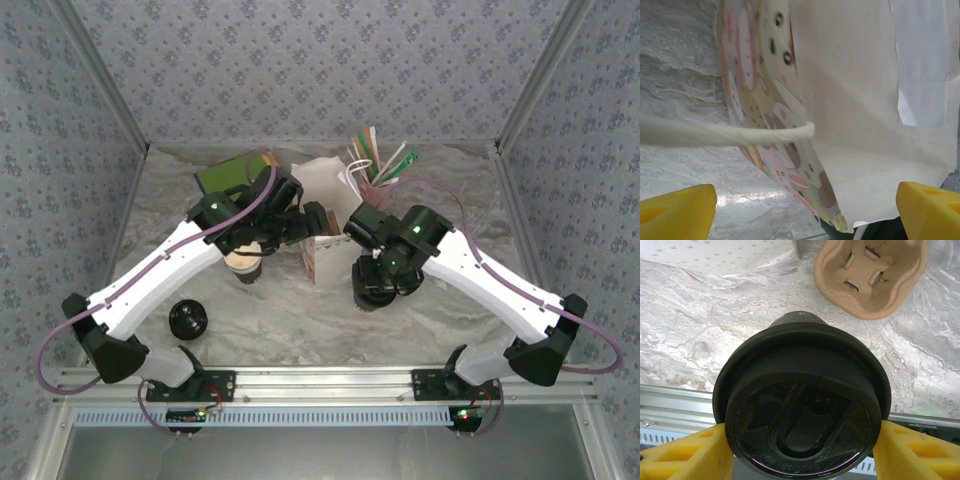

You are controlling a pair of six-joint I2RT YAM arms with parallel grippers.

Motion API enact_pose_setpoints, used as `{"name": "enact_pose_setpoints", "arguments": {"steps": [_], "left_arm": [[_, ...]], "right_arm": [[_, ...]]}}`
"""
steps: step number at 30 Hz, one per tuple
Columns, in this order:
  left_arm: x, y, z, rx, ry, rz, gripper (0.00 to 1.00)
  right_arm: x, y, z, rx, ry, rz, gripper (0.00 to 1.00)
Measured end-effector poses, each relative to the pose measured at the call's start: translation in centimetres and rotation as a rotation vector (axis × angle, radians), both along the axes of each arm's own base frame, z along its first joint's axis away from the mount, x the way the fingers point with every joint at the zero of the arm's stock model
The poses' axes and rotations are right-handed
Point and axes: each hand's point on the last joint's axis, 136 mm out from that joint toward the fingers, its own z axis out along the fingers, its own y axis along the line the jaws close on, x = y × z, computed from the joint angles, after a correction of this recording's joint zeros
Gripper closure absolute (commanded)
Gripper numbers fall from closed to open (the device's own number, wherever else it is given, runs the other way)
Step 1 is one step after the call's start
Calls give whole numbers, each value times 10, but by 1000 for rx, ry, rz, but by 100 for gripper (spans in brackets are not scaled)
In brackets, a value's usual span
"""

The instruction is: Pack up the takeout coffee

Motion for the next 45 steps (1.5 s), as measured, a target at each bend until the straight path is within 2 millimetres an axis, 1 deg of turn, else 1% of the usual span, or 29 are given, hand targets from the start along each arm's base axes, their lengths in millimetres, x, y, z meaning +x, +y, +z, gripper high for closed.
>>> {"name": "enact_pose_setpoints", "arguments": {"steps": [5, 7, 9, 18, 23, 27, 35, 40, 45], "left_arm": [[4, 12, 10, -3, -38, 18, 5], [6, 13, 11, -1, -42, 20, 4], [7, 15, 11, 3, -45, 20, 0], [12, 20, 11, 19, -58, 19, 0], [13, 20, 10, 22, -58, 19, 0], [13, 20, 9, 24, -57, 13, 0], [13, 20, 9, 26, -59, 6, 0], [14, 20, 9, 25, -55, 5, 1], [17, 18, 1, 40, -38, -2, 0]], "right_arm": [[-3, -4, 17, 29, -21, -3, 32], [-4, -5, 25, 43, -32, -3, 32], [-4, -6, 33, 60, -46, -6, 32], [2, -18, 76, 124, -111, -29, 33], [13, -19, 106, 184, -183, -32, 33], [25, -18, 124, 217, -232, -34, 33], [41, -22, 141, 248, -275, -51, 33], [46, -26, 151, 282, -291, -75, 33], [49, -30, 159, 304, -309, -78, 33]]}}
